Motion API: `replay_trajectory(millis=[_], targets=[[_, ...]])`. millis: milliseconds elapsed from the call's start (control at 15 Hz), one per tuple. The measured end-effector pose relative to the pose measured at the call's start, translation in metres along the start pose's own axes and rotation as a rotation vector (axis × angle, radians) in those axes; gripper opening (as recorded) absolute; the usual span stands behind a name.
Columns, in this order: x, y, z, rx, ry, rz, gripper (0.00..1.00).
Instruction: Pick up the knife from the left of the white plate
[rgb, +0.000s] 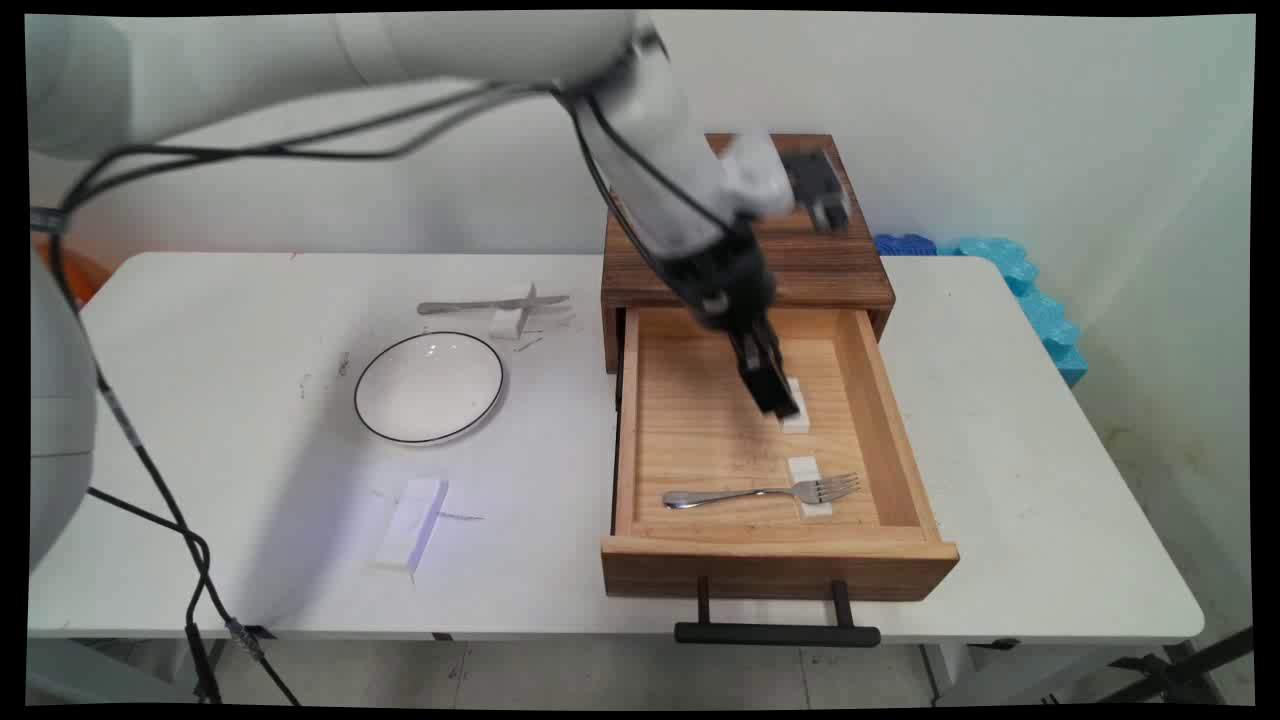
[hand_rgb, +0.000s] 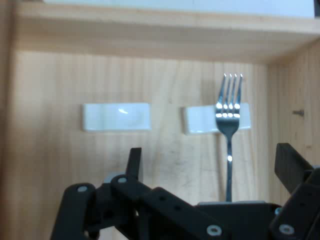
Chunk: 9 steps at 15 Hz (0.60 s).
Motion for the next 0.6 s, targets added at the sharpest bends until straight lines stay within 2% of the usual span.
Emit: replay_trajectory(millis=[333, 600], targets=[[-0.021, -0.031, -0.068, 0.013, 0.084, 0.012, 1.0], [-0.075, -0.073, -0.121, 0.026, 0.117, 0.018, 1.0]])
